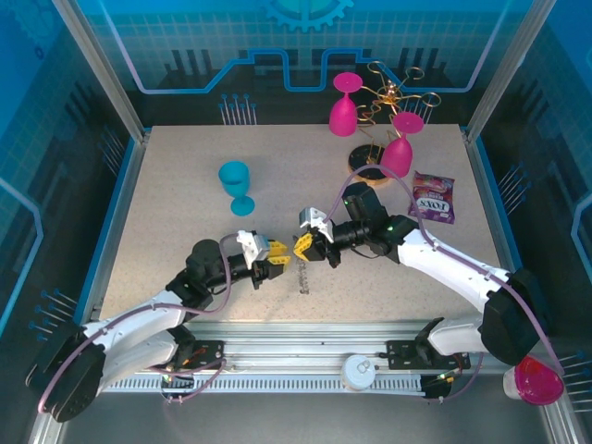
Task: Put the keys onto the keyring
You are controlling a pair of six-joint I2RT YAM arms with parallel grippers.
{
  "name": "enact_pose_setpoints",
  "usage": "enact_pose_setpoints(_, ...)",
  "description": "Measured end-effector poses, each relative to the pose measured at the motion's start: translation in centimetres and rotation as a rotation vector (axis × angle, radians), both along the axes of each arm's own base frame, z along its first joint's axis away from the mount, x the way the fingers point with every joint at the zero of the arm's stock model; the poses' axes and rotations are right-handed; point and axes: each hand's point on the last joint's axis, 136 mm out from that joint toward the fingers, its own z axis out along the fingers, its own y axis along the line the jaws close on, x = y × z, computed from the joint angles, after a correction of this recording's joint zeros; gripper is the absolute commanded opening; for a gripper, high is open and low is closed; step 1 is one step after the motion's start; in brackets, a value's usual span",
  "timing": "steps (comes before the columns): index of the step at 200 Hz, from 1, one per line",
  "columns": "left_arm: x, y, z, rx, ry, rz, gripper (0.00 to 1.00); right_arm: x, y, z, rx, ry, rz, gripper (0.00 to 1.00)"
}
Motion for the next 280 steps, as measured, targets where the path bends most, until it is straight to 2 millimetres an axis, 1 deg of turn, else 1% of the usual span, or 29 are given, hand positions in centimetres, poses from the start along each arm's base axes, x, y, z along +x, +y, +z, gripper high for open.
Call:
enact_pose_setpoints(38,-0.4,-0.7,0.4,-0.016,-0.046,-0.055,0.21,-0.1,0.1,0.0,0.0,-0.014,0.011,0.0)
enact_pose_setpoints(97,-0.7,-0.9,0.7,-0.018,-0.079,-0.085,0.12,-0.5,0.2,0.0,0.006,-0.017,0.028,0.0)
enact_pose_setpoints(118,-0.7,-0.9,0.6,-0.017,-0.081,-0.088,0.04,-0.5,0.2,0.0,0.005,-0.017,0.03,0.0)
enact_pose_setpoints(124,-0.7,-0.9,0.6,-0.016,-0.08,-0.088,0.0,-0.5,0.2,0.0,0.005,-0.02,0.03,0.0)
enact_pose_setpoints(177,-0.4,-0.8,0.0,0.017,-0.095,-0.072,0.0,-0.3,0.2,-0.6,-0.022,-0.051,0.03,0.0)
enact_pose_setpoints(201,-0.2,-0.6,-0.8,0.056,-0.089,-0.054,0.0,-0.1,0.2,-1.4,-0.052,-0.078,0.028,0.1)
enact_pose_setpoints(221,0.1,-0.5,-1.4,0.094,-0.081,-0.038,0.0,-0.1,0.2,-2.4,-0.087,-0.093,0.032,0.13)
enact_pose_setpoints(246,0.2,-0.3,-2.4,0.139,-0.07,-0.027,0.0,0.1,-0.2,-3.7,-0.137,-0.097,0.028,0.13)
enact_pose_setpoints(261,0.2,-0.3,-2.9,0.159,-0.066,-0.023,0.0,0.2,-0.4,-4.4,-0.165,-0.099,0.025,0.1)
enact_pose_setpoints(270,0.3,-0.3,-3.1,0.167,-0.064,-0.019,0.0,0.2,-0.5,-4.7,-0.178,-0.1,0.022,0.08)
enact_pose_setpoints(280,0.2,-0.3,-3.3,0.178,-0.065,-0.02,0.0,0.3,-0.6,-4.9,-0.19,-0.108,0.021,0.02)
